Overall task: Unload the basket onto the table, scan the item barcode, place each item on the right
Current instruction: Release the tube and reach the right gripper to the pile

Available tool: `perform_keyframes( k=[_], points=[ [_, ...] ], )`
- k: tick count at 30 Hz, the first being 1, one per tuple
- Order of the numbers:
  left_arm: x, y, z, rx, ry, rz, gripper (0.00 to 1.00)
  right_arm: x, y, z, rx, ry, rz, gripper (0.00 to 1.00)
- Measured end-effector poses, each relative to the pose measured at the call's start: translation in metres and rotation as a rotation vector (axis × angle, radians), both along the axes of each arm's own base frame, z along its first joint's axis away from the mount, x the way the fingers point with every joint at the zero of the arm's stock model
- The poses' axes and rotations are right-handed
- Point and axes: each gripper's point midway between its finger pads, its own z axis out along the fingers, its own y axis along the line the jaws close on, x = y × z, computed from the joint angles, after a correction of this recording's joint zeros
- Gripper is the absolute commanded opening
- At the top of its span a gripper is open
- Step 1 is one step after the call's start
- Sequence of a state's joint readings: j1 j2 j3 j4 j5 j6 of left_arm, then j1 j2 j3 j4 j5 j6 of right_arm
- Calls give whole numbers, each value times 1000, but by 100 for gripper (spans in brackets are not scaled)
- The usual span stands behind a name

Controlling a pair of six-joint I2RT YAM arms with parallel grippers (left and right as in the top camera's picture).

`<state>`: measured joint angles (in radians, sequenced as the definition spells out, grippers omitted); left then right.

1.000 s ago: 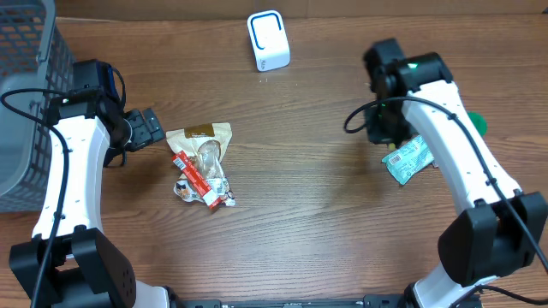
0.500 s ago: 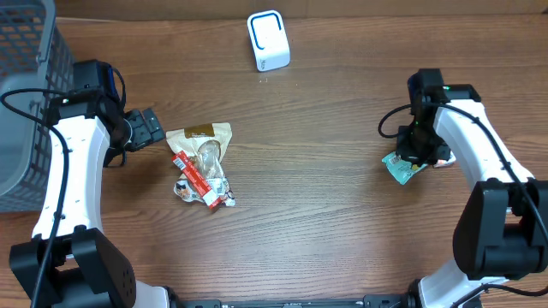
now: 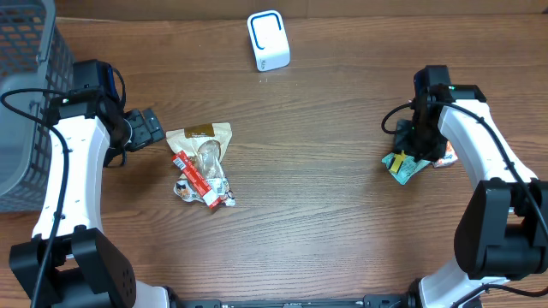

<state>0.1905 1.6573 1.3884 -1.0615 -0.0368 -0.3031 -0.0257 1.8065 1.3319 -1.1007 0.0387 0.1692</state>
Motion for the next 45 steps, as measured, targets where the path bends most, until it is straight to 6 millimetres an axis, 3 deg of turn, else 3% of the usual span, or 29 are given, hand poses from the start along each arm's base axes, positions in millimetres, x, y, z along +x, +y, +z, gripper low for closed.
perform_keyframes(
  k=[10, 17, 21, 24, 31, 35, 38, 45],
  points=[
    [0, 0, 0, 0, 0, 0, 100, 20, 94, 14, 385, -95, 103, 52],
    [0, 0, 0, 0, 0, 0, 100, 24, 191, 28, 499, -184, 290, 48],
    [0, 0, 0, 0, 0, 0, 100, 7, 259, 36, 553, -221, 448, 48],
    [0, 0, 0, 0, 0, 0, 100, -19, 310, 42, 591, -237, 579, 48],
    [0, 0, 0, 0, 0, 0, 100, -64, 386, 53, 604, -329, 786, 49],
    [0, 0, 0, 0, 0, 0, 100, -77, 419, 64, 643, -410, 862, 49],
    [0, 0, 0, 0, 0, 0, 100, -79, 432, 63, 639, -451, 876, 51],
    [0, 0, 0, 0, 0, 0, 100, -65, 439, 22, 559, -455, 842, 57]
  ],
)
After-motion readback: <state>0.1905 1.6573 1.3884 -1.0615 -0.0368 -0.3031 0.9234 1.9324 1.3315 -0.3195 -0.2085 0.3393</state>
